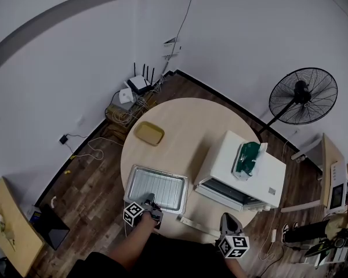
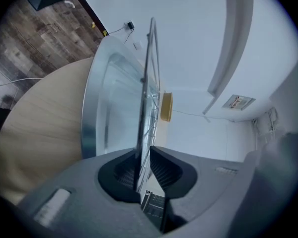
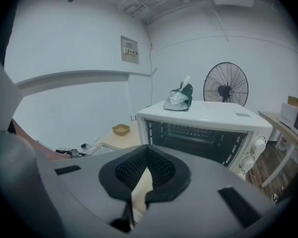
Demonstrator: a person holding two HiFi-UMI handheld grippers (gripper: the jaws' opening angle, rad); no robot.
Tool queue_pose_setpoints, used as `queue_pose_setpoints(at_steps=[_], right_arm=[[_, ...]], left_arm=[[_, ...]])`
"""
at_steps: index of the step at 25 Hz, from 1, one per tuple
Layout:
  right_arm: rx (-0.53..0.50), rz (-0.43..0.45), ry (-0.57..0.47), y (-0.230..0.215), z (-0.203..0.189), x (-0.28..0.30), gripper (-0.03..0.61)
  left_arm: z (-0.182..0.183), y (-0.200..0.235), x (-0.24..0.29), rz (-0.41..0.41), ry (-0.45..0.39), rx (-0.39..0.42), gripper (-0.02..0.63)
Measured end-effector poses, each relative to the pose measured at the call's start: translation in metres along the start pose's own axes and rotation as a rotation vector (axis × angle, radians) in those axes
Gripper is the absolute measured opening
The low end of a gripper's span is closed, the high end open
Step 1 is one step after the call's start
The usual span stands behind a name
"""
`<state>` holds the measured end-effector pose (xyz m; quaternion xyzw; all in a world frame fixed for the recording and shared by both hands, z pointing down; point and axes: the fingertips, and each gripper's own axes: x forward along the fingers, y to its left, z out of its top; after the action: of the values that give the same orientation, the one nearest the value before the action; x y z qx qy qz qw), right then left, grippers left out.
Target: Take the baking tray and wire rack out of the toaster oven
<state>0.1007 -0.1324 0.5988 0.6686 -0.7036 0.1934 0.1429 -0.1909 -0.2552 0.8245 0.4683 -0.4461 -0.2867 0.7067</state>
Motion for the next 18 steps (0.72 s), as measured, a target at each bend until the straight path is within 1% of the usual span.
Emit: queue_pose_setpoints(at_steps=[3, 10, 12, 14, 18], right_arm=[[0.01, 0.004, -0.006, -0.003, 0.001, -0.001, -0.009], [0.048, 0.005, 0.0, -0.016, -0.004, 0.003, -0.009], [0.056, 0.01, 0.002, -0.017, -0.006, 0.004, -0.009], [0.063, 0.016, 0.002, -0.017, -0.007, 0.005, -0.009], [0.076, 0.026, 0.01, -0.016, -0.011, 0.01, -0.009]], left_arm=[[-0.001, 0.004, -0.001, 0.015, -0.008, -0.015, 0.06], [-0.003, 0.01, -0.005, 0.113, -0.032, 0.043, 0.15], [-0.003, 0.011, -0.006, 0.151, -0.023, 0.073, 0.175], [-0.005, 0.013, -0.006, 0.191, -0.002, 0.088, 0.192], [-0.009, 0.013, -0.005, 0.237, 0.041, 0.062, 0.213]])
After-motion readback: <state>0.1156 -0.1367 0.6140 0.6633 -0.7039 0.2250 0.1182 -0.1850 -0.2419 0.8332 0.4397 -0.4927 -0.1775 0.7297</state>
